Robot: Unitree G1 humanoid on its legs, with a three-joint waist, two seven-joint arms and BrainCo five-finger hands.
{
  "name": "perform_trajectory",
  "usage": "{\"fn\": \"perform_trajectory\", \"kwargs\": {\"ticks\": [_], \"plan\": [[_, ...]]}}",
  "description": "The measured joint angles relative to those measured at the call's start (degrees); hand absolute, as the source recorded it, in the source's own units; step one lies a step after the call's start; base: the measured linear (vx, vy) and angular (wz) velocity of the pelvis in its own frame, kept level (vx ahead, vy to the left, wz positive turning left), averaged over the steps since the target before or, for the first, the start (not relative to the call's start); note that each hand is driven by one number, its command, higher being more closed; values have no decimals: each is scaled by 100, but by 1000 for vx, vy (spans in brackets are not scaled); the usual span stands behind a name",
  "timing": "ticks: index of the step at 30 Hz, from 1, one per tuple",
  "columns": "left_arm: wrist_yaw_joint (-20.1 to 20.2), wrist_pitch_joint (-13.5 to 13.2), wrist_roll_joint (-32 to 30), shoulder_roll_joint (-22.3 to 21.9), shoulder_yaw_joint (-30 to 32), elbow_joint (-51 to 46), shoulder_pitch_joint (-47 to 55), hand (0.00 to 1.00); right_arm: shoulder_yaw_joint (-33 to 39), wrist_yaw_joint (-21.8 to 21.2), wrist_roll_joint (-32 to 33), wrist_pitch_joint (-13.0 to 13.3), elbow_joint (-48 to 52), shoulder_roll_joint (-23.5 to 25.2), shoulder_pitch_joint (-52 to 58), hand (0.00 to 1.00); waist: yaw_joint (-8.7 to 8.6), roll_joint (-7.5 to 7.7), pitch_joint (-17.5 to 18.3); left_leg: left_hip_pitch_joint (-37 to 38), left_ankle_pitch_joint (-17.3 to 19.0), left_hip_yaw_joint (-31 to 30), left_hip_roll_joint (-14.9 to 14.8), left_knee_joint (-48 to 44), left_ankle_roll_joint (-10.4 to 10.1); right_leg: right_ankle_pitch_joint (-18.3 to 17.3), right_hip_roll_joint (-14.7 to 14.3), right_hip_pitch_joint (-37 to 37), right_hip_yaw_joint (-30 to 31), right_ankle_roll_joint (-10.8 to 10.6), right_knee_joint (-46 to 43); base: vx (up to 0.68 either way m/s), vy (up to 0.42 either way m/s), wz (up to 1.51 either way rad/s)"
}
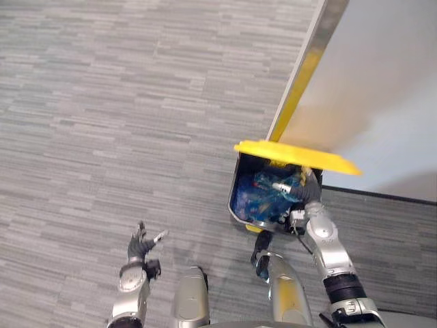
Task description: Gather rubbish on tea table into small bin, then transfer packed bag to large trash can.
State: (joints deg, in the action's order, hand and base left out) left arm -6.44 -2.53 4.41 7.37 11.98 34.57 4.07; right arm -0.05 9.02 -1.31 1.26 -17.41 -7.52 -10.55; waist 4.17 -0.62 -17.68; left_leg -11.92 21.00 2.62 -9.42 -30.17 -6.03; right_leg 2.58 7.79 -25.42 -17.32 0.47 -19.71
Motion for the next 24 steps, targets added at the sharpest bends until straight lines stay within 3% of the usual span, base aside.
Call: {"fn": "perform_trajectory", "kwargs": {"ticks": [4,9,10,12,13,14,15,16,18,19,20,21,22,24], "plan": [[13,213,-512,-62,62,1128,37,0,-5,-170,-167,-4,-762,161,223,0,-13,107,68,496,-31,117,19,213,-57,-45,-61,334,125,-70,65,8,19,-16],[15,222,-697,-164,209,1466,83,0,19,-200,-384,-7,-1315,277,661,0,-42,251,159,871,-20,321,34,185,-40,49,-83,596,310,-213,73,-41,52,-20],[13,217,-734,-206,208,1464,69,0,38,-231,-405,-11,-1383,312,802,0,-54,271,173,879,6,382,32,93,0,143,-76,609,358,-433,62,-107,73,-18],[13,218,-734,-265,221,1466,28,0,150,-294,-522,-11,-1484,423,1051,0,-165,301,171,834,40,438,38,-73,70,528,-47,598,487,-1192,110,-155,63,-29],[18,212,-738,-349,237,1488,19,0,230,-307,-565,-26,-1600,506,1120,0,-153,242,221,825,-40,641,-167,28,209,839,-134,506,670,-1323,72,-172,3,-40],[13,210,-739,-382,240,1505,-2,0,249,-308,-574,-28,-1651,526,1189,0,-185,173,186,812,-120,656,-174,44,187,626,-86,348,684,-898,-606,-235,0,-34],[10,217,-738,-392,214,1543,-58,0,289,-307,-608,-38,-1855,541,1392,0,-290,288,267,830,-254,666,-173,175,187,1,117,111,751,-363,-2124,-208,-29,-4],[8,220,-737,-388,212,1543,-61,0,410,-307,-608,-54,-2037,604,1535,0,-307,291,303,843,-339,640,-189,275,160,-276,218,103,837,-273,-2912,-202,-81,2],[6,228,-735,-396,214,1545,12,0,760,-278,-577,-118,-2411,753,1793,0,-312,439,498,841,-599,658,-270,559,7,-490,404,464,1170,-179,-3757,-78,-192,-14],[9,232,-734,-411,214,1544,17,0,838,-270,-599,-140,-2483,756,1789,0,-303,478,524,813,-644,692,-307,586,-55,-642,442,668,1223,-258,-3611,-87,-246,-36],[9,244,-734,-442,227,1552,-34,0,979,-260,-594,-157,-2661,720,1755,0,-287,499,575,703,-697,709,-381,645,-139,-904,308,787,1068,-409,-3221,-121,-184,-30],[10,257,-734,-506,236,1560,-36,0,1065,-251,-605,-160,-2700,749,1744,0,-277,402,618,702,-778,724,-456,779,-160,-956,190,860,1045,-484,-2976,-129,-191,-39],[22,249,-741,-647,235,1575,-37,0,1162,-181,-607,-167,-2810,696,1752,0,-262,333,738,831,-1052,831,-453,1268,52,-1163,40,1073,1030,-539,-2331,-83,-158,-36],[22,225,-741,-760,220,1629,-66,0,1301,-156,-609,-173,-3056,584,1748,0,-251,305,958,917,-1453,1014,-348,1860,-4,-1548,9,1312,953,-462,-1422,-58,-178,-37]]}}
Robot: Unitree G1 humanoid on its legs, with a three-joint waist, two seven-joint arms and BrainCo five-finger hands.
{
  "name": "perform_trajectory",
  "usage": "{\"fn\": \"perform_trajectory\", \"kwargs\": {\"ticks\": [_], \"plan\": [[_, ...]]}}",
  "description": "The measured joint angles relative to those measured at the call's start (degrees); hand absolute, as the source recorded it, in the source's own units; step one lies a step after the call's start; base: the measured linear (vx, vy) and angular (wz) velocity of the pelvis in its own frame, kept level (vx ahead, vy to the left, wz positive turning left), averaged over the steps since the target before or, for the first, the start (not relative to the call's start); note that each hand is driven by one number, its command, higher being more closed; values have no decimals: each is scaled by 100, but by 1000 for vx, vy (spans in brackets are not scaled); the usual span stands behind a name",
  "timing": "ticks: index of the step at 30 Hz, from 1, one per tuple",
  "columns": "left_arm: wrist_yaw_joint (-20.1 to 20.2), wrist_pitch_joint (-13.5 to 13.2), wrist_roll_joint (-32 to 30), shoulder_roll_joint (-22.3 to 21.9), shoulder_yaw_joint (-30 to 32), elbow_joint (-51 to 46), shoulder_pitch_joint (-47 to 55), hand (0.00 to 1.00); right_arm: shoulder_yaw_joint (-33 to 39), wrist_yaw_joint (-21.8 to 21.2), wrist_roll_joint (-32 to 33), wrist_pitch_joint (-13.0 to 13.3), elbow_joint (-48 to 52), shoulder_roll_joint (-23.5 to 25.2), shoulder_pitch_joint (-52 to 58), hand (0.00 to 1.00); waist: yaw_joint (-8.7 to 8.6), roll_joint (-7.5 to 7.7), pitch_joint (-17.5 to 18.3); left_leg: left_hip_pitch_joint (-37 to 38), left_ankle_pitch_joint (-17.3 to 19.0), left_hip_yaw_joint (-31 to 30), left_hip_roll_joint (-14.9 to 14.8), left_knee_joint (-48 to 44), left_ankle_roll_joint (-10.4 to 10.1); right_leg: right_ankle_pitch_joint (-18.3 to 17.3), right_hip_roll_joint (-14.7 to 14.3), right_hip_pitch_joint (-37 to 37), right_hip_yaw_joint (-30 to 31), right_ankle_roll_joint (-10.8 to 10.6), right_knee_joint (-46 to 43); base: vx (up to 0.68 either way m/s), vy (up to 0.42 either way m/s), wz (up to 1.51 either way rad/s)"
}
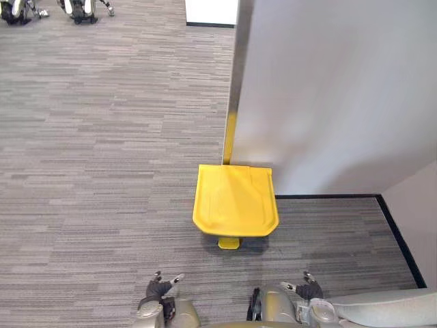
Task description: Gather rubbish on tea table into small bin, then transfer packed bag to large trash can.
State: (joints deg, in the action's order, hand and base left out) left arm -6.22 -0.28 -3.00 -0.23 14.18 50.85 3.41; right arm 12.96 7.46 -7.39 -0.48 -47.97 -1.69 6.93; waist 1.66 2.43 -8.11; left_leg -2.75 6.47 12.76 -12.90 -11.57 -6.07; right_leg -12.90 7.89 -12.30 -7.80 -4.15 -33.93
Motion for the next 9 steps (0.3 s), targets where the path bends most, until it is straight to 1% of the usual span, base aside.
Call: {"fn": "perform_trajectory", "kwargs": {"ticks": [1,2,3,4,6,7,9], "plan": [[-1,-9,0,-33,-36,121,-95,0,45,6,0,-5,-239,-69,-99,0,-8,-6,27,61,-205,69,95,247,-107,-226,-45,196,-1,65,555,-67,-162,-21],[3,-2,0,-68,-79,287,-165,0,72,0,-3,-40,-480,-162,-202,0,-59,-118,37,124,-350,47,102,469,-122,-141,-99,265,-19,110,817,-87,-122,-11],[0,-2,0,-83,-81,333,-154,0,86,-11,10,-70,-538,-182,-203,0,-74,-124,40,186,-384,-14,124,591,-99,-92,-124,311,-25,112,901,-100,-42,-7],[-3,-3,-1,-60,-82,350,-53,0,236,4,-7,-107,-686,-232,-197,0,-71,-209,137,287,-468,-114,131,764,-99,-21,-183,391,-21,117,1048,-77,27,-8],[-6,-3,-5,21,-84,392,66,0,297,6,-6,-116,-785,-282,-141,0,-81,-253,210,386,-497,-135,139,850,-84,45,-213,500,-33,86,1215,-77,31,-3],[-9,-3,-6,95,-85,420,135,0,301,5,-7,-116,-845,-338,-128,0,-73,-254,251,380,-497,-151,160,876,-83,97,-213,524,-28,15,1339,-66,69,-3],[-4,10,-8,223,-77,500,189,0,347,4,-8,-116,-919,-360,-170,0,-76,-259,270,382,-513,-151,204,943,-64,244,-211,558,14,-51,1579,-19,80,-7]]}}
